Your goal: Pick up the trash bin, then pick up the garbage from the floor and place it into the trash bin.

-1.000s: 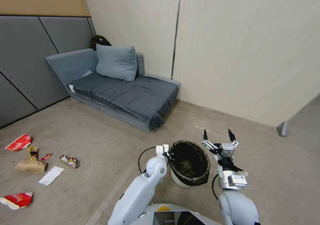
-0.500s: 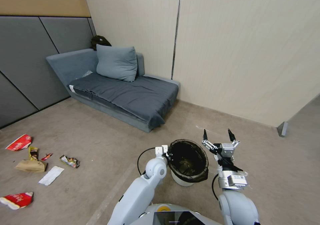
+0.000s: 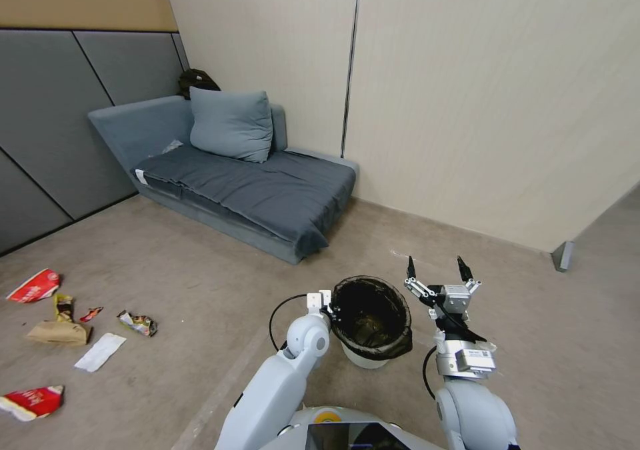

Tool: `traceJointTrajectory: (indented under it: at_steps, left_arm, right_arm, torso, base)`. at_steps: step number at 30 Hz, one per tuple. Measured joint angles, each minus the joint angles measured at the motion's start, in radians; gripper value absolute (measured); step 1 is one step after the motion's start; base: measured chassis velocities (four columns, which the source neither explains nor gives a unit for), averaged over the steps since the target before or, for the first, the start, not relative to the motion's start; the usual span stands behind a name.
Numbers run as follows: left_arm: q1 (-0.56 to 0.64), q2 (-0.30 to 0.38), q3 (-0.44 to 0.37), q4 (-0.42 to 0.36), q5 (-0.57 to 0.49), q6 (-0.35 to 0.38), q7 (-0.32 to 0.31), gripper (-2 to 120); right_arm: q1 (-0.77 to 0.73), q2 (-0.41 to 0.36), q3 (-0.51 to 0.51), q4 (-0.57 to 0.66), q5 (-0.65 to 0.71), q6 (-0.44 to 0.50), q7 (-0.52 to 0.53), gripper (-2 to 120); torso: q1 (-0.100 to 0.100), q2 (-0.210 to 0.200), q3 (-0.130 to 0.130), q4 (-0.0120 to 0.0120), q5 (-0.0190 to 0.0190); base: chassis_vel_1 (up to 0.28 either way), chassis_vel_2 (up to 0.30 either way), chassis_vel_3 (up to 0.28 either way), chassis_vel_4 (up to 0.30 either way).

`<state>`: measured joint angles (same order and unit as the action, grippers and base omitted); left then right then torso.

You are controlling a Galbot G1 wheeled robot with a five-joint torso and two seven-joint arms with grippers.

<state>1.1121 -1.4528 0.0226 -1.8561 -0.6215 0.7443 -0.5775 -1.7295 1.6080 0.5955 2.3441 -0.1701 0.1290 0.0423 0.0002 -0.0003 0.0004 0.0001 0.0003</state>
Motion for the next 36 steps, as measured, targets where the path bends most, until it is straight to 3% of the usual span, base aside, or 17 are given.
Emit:
traceJointTrajectory:
  at_steps: [13, 17, 26, 29, 36]
  left_arm:
    - [0.084, -0.004, -0.041, -0.136, 0.165, -0.004, 0.059, 1]
    - [0.160, -0.011, -0.064, -0.226, 0.265, -0.006, 0.097, 1]
    - [0.247, -0.015, -0.081, -0.337, 0.358, -0.007, 0.137, 1]
    - [0.318, -0.029, -0.096, -0.433, 0.440, -0.007, 0.164, 1]
    - [0.381, -0.073, -0.102, -0.502, 0.575, -0.016, 0.191, 1]
  right_arm:
    - [0.007, 0.000, 0.000, -0.010, -0.038, 0.000, 0.031, 100]
    - [0.008, 0.000, 0.000, -0.013, -0.049, 0.004, 0.044, 100]
    - [0.015, 0.000, -0.003, -0.020, -0.079, 0.019, 0.080, 100]
    - [0.015, 0.001, -0.003, -0.021, -0.080, 0.020, 0.081, 100]
    - [0.011, 0.001, 0.011, -0.027, -0.042, 0.054, 0.076, 100]
  torso:
    - [0.000, 0.000, 0.000, -0.0002, -0.0003]
    - [0.000, 0.000, 0.000, 0.0000, -0.0007]
    - [0.000, 0.000, 0.000, -0.0008, -0.0003]
    - [0.000, 0.000, 0.000, 0.0000, -0.0004]
    - [0.000, 0.000, 0.000, -0.0001, -0.0003]
  base:
    - [0.000, 0.000, 0.000, 0.000]
    - [0.000, 0.000, 0.000, 0.000]
    - [0.000, 0.000, 0.000, 0.000]
    - [0.000, 0.000, 0.000, 0.000]
    - [0.000, 0.000, 0.000, 0.000]
